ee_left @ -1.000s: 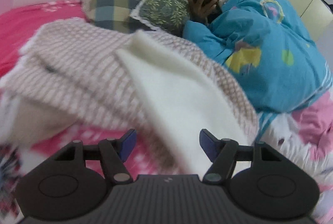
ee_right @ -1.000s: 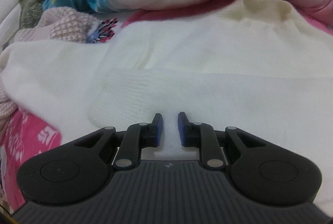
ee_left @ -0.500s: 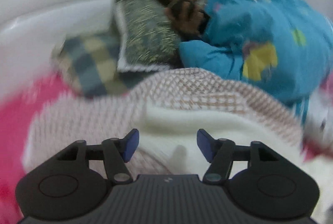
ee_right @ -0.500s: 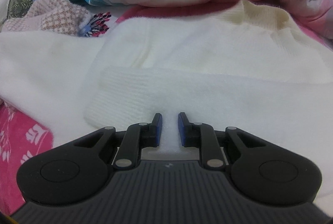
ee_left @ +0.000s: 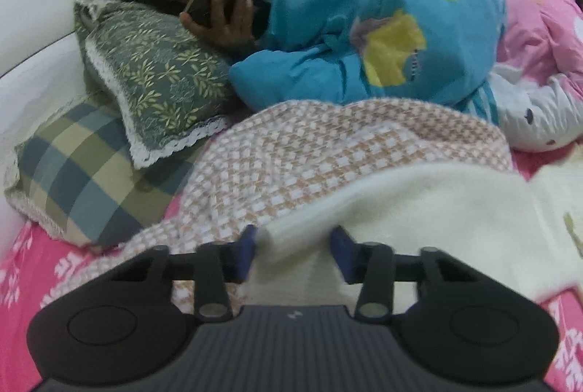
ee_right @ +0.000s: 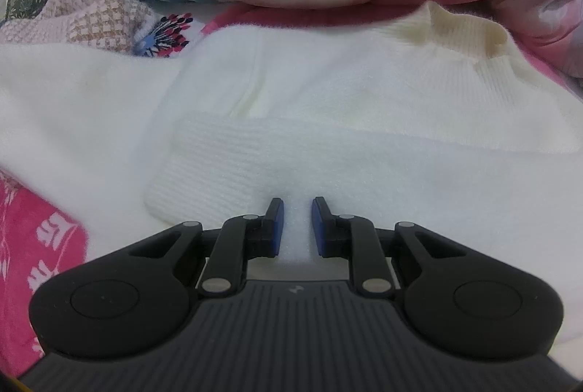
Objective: Fold clothes
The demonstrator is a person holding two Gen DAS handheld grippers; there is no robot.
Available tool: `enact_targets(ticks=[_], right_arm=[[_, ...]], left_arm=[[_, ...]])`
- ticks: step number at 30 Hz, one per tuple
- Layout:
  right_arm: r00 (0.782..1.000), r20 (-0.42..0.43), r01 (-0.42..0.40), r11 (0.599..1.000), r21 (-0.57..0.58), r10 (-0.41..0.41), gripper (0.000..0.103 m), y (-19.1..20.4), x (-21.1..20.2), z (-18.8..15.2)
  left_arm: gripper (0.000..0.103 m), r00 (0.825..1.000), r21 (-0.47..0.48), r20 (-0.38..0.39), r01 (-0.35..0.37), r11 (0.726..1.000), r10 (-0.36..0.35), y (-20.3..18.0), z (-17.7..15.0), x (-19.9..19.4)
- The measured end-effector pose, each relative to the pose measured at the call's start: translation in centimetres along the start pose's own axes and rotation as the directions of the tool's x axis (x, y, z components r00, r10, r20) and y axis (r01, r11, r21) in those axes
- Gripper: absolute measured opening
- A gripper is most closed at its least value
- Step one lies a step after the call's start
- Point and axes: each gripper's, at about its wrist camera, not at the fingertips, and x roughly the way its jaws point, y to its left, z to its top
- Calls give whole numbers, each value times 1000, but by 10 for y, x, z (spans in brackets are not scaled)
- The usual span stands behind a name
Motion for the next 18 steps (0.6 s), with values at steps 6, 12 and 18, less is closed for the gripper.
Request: enact_targets(ticks=[6,12,18], right_arm=[[1000,12,-4,1000,2,4,16,-1,-1,-2],[999,25,-23,1000,6,23,17,-4,-2,-4],[996,42,-80,997,3,80,17,-14,-2,-7]], left_arm=[[11,995,-110,-7,98,989,-99,3,7,-23],[10,981,-193,-39,180,964,-191,-31,22,-64],[10,915,-192,-58,382,904,-399,-108,44,-106]])
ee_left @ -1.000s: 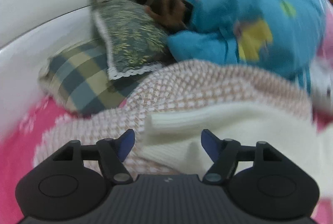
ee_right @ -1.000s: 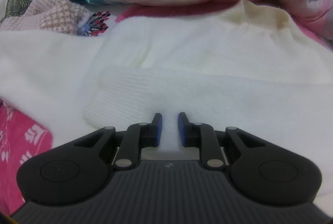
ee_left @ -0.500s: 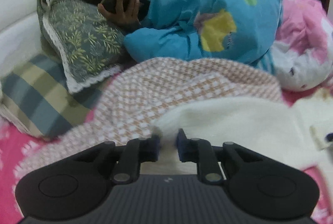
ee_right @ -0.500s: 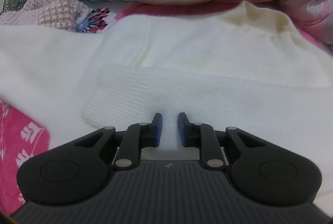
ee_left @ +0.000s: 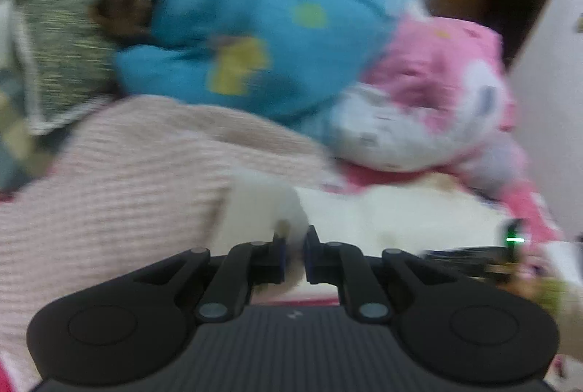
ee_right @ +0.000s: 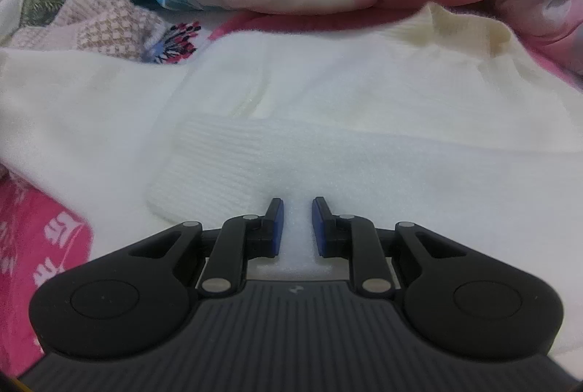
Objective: Fold clothes
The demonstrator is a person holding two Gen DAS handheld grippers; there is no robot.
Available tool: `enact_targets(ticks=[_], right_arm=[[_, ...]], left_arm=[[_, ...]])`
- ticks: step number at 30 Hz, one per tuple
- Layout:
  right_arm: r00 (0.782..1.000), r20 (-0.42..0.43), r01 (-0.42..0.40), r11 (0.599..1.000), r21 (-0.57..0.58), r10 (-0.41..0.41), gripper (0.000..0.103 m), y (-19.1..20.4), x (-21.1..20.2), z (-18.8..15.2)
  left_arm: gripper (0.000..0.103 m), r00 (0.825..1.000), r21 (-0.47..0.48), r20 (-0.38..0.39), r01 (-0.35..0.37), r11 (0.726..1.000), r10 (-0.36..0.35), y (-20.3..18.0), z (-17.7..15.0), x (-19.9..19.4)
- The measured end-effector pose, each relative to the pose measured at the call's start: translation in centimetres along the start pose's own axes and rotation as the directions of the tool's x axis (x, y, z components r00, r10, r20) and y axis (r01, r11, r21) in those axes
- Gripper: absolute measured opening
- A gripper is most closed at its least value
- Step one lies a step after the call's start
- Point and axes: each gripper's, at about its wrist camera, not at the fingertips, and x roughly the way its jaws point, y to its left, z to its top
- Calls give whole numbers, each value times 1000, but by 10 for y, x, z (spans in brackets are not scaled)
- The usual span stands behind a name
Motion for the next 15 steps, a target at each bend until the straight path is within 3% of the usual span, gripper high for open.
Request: enact_targets(ticks=[3,8,11,15], right_arm=[[998,7,-66,998,22,66,18,-12,-2,0],[975,24,-222,969,105,220,34,-44,-25,1],[976,63,-214,971,109,208,38,-75,-59,-8],[986,88,-151,976,154,139,39,-147,-113,-29]], left_arm=[[10,985,-104,-11,169,980,-171,-46,7,17],[9,930,-236,12,360,903,-367,-136,18,82],[9,891,-269,45,446,853,-452,-197,24,129],[10,840,-340,113,535,774,-531,-276,19,199]])
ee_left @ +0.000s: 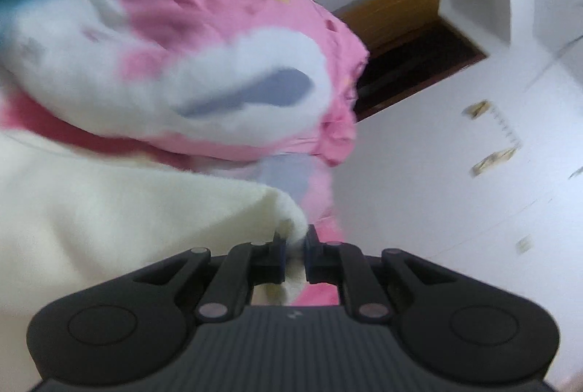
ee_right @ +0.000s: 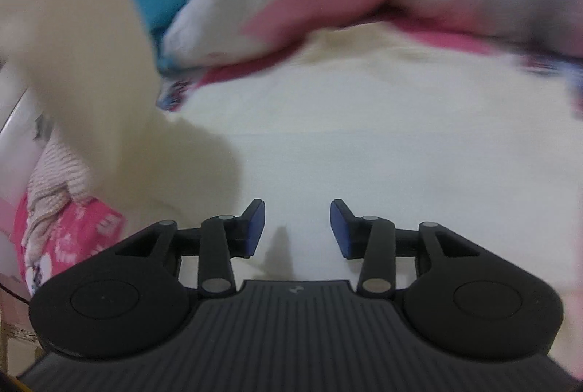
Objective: Fold clothes
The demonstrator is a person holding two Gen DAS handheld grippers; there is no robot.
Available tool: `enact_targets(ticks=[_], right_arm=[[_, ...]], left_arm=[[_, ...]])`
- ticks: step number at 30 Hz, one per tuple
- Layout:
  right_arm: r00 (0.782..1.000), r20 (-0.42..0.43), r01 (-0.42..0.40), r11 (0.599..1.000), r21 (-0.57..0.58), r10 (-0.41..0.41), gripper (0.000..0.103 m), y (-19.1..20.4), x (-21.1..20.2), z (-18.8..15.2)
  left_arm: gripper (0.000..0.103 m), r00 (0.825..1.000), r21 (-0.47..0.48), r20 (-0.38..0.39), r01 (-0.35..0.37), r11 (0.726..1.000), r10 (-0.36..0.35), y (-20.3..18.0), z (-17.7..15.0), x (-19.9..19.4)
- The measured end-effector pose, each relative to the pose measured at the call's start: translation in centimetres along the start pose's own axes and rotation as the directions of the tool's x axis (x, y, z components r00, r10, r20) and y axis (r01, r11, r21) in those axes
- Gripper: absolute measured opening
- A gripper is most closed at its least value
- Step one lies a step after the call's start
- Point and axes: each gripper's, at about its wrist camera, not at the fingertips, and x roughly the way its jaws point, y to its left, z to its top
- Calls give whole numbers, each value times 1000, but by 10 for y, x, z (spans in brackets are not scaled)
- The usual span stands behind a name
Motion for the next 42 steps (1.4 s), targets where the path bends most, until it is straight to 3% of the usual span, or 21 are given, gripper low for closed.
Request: enact_targets(ticks=[1,3,4,6,8,12,14,15,17,20,23,26,27,29,31,33,36,39,42], right_arm=[[1000,7,26,1000,14,-26,40,-17,-13,-2],[997,11,71,995,70,-72,40,-53,-35,-8],[996,9,92,990,106,-93,40,-71,-44,-11],[993,4,116,977,181,-119,40,-104,-57,-16],[993,9,109,965,240,-115,40,-126,-65,-16],[998,51,8,959,282,-23,40,-131,-59,1],[998,67,-40,959,282,22,40,-125,-51,14],[997,72,-60,959,279,41,40,-122,-48,18],[999,42,-30,965,259,20,40,-115,-36,31],[994,-30,105,967,233,-101,40,-107,-19,41],[984,-65,177,944,277,-165,40,-111,-8,40],[985,-84,170,943,286,-152,42,-113,8,40],[986,-78,166,942,291,-150,44,-113,11,40],[988,-65,151,941,304,-138,42,-112,14,41],[991,-64,134,945,298,-120,14,-107,14,41],[992,-66,126,942,312,-111,4,-104,11,40],[991,0,129,952,279,-134,3,-90,-10,44],[980,94,149,962,227,-174,3,-72,-46,54],[970,109,195,961,198,-219,2,-70,-62,55]], left_arm=[[13,1000,-11,-7,-4,1000,4,-2,-11,28],[40,998,-40,-60,-35,999,33,0,-39,83],[58,993,-58,-105,-59,997,52,4,-54,105],[58,979,-45,-170,-119,992,110,8,-80,132],[60,962,13,-196,-191,981,190,7,-100,134],[65,930,88,-207,-292,952,304,16,-111,91],[65,894,148,-203,-374,915,398,23,-107,63],[65,866,190,-195,-428,884,461,27,-104,47],[65,788,281,-169,-537,795,592,34,-95,23],[65,624,439,-91,-674,594,776,54,-85,-8],[65,465,543,-18,-739,399,885,83,-79,-24],[65,379,584,-11,-749,314,925,110,-72,-25],[65,372,589,-11,-748,306,928,116,-70,-25],[65,390,585,-9,-745,321,921,125,-67,-25],[67,407,578,11,-748,326,913,132,-67,-24],[70,419,575,42,-753,321,907,136,-68,-22],[71,416,579,96,-763,289,904,137,-68,-21],[71,413,552,103,-780,294,905,139,-65,-28],[74,430,536,97,-782,317,898,141,-67,-35]])
